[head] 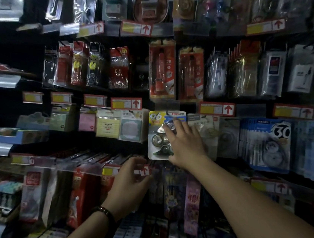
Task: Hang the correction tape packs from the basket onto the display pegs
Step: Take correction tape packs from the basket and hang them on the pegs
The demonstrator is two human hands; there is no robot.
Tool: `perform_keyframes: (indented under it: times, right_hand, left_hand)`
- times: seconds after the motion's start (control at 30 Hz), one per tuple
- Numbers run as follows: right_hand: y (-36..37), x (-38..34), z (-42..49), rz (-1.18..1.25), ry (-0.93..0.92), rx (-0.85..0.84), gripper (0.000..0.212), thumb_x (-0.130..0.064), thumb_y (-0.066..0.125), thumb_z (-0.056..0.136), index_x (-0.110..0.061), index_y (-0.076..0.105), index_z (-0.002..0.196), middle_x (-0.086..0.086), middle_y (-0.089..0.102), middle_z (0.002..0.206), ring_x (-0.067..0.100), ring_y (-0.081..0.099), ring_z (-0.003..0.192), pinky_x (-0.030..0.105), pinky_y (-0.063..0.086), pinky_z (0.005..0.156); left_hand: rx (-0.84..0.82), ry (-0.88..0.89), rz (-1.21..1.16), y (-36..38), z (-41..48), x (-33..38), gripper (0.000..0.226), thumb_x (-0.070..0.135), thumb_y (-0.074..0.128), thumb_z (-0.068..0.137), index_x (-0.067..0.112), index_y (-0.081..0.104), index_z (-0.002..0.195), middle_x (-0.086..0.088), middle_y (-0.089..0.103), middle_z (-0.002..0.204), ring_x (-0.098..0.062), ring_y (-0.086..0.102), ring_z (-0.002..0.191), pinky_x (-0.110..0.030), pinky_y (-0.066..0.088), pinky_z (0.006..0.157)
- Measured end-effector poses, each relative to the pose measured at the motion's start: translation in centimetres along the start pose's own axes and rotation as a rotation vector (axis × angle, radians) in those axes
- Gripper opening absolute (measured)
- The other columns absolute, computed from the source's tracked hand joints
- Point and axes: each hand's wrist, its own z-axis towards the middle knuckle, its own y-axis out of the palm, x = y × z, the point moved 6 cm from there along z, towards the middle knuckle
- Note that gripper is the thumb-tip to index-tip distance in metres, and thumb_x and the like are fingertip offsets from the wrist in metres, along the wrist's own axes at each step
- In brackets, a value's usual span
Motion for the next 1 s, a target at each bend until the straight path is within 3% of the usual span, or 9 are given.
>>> perform_keyframes:
  times: [0.13, 0.3, 0.4, 0.5, 0.57, 0.73, 0.83, 0.93, 1.0]
  right_hand:
    - [0.8, -0.1, 0.3, 0.01, 0.018, -0.026, 0.111, -0.039, 0.081, 0.081, -0.023, 0.011, 0.166, 0.018, 0.006, 0.172, 0.038, 0.02, 0.152, 0.051, 0.031, 0.117]
    - [0.6, -0.9, -1.7, 0.176, 0.008, -0.009, 0.091, -0.04, 0.067, 0.089, -0.017, 0.021, 0.164, 0.017, 0.002, 0.173, 0.036, 0.009, 0.157, 0.053, 0.024, 0.124]
    - [0.3, -1.9, -5.3, 0.302, -0.039, 0.061, 0.072, -0.037, 0.066, 0.092, -0.014, 0.042, 0.155, 0.017, 0.023, 0.169, 0.035, 0.021, 0.154, 0.054, 0.032, 0.12]
    - [1.8, -3.3, -11.1, 0.432, -0.076, 0.133, 0.054, -0.036, 0.069, 0.088, -0.012, 0.061, 0.136, 0.013, 0.051, 0.145, 0.034, 0.045, 0.136, 0.053, 0.046, 0.106]
    - [4.1, -4.6, -15.9, 0.522, -0.092, 0.113, 0.047, -0.035, 0.068, 0.087, -0.012, 0.065, 0.128, 0.008, 0.058, 0.129, 0.03, 0.053, 0.122, 0.049, 0.05, 0.099]
    - [12.7, -9.2, -29.8, 0.75, -0.044, -0.166, 0.034, -0.031, 0.066, 0.092, -0.016, 0.066, 0.123, 0.002, 0.062, 0.114, 0.025, 0.059, 0.109, 0.034, 0.05, 0.085]
    - [19.0, -13.1, -39.0, 0.83, 0.002, -0.417, 0.031, -0.035, 0.063, 0.094, -0.021, 0.066, 0.122, -0.002, 0.065, 0.116, 0.021, 0.06, 0.11, 0.039, 0.054, 0.087]
    - [24.5, -17.4, -48.1, 0.888, 0.086, -0.68, 0.026, -0.037, 0.062, 0.095, -0.027, 0.064, 0.119, -0.008, 0.065, 0.116, 0.015, 0.06, 0.109, 0.038, 0.054, 0.088]
    - [27.6, -20.6, -53.7, 0.939, 0.155, -0.853, 0.023, -0.034, 0.067, 0.093, -0.029, 0.065, 0.115, -0.009, 0.066, 0.11, 0.013, 0.062, 0.102, 0.036, 0.055, 0.084]
  left_hand:
    - [-0.023, 0.007, 0.079, -0.3, -1.4, 0.1, 0.034, 0.023, 0.075, 0.096, 0.044, 0.054, 0.113, 0.02, 0.058, 0.125, 0.004, 0.065, 0.106, -0.021, 0.057, 0.088]
    - [-0.061, -0.018, 0.196, -0.7, -4.1, -0.7, 0.032, 0.031, 0.075, 0.095, 0.04, 0.058, 0.12, 0.019, 0.058, 0.125, -0.002, 0.061, 0.113, -0.032, 0.057, 0.096]
    - [-0.143, -0.046, 0.234, -0.3, -6.7, -2.0, 0.028, 0.033, 0.072, 0.098, 0.038, 0.06, 0.122, 0.02, 0.059, 0.125, -0.001, 0.063, 0.109, -0.031, 0.06, 0.094]
    - [-0.234, -0.032, 0.303, 1.0, -10.7, -4.8, 0.02, 0.028, 0.072, 0.097, 0.035, 0.066, 0.115, 0.017, 0.068, 0.114, 0.0, 0.068, 0.102, -0.022, 0.058, 0.083]
    - [-0.319, -0.083, 0.35, 2.1, -14.4, -7.6, 0.015, 0.027, 0.072, 0.098, 0.034, 0.068, 0.11, 0.018, 0.07, 0.109, 0.002, 0.069, 0.097, -0.015, 0.054, 0.075]
    - [-0.545, -0.26, 0.486, 4.9, -25.7, -16.7, 0.008, 0.034, 0.068, 0.1, 0.034, 0.07, 0.108, 0.022, 0.07, 0.103, 0.002, 0.07, 0.088, -0.027, 0.058, 0.074]
    - [-0.686, -0.434, 0.513, 6.3, -33.0, -22.4, 0.014, 0.037, 0.066, 0.101, 0.032, 0.071, 0.114, 0.018, 0.07, 0.11, -0.001, 0.069, 0.091, -0.026, 0.057, 0.081]
    - [-0.777, -0.557, 0.501, 7.5, -39.1, -26.6, 0.036, 0.06, 0.059, 0.089, 0.03, 0.073, 0.106, 0.015, 0.073, 0.104, -0.005, 0.07, 0.089, -0.034, 0.06, 0.083]
    - [-0.842, -0.637, 0.527, 8.2, -42.4, -29.4, 0.035, 0.054, 0.059, 0.089, 0.026, 0.073, 0.104, 0.01, 0.074, 0.1, -0.013, 0.07, 0.09, -0.036, 0.057, 0.082]
